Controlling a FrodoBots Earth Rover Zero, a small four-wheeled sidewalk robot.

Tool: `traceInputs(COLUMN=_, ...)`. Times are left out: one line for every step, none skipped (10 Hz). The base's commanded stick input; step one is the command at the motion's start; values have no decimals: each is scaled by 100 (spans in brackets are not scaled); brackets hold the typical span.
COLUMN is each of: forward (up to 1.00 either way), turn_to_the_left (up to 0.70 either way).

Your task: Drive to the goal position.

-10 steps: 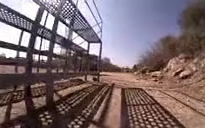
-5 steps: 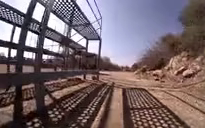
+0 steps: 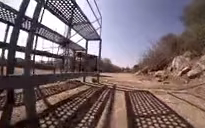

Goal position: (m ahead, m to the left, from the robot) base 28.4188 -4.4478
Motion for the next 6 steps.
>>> traceInputs(forward=50, turn_to_the_left=-50)
traceInputs(forward=50, turn_to_the_left=-50)
traceInputs(forward=50, turn_to_the_left=0)
traceInputs(forward=50, turn_to_the_left=0)
traceInputs(forward=50, turn_to_the_left=0)
traceInputs(forward=50, turn_to_the_left=0)
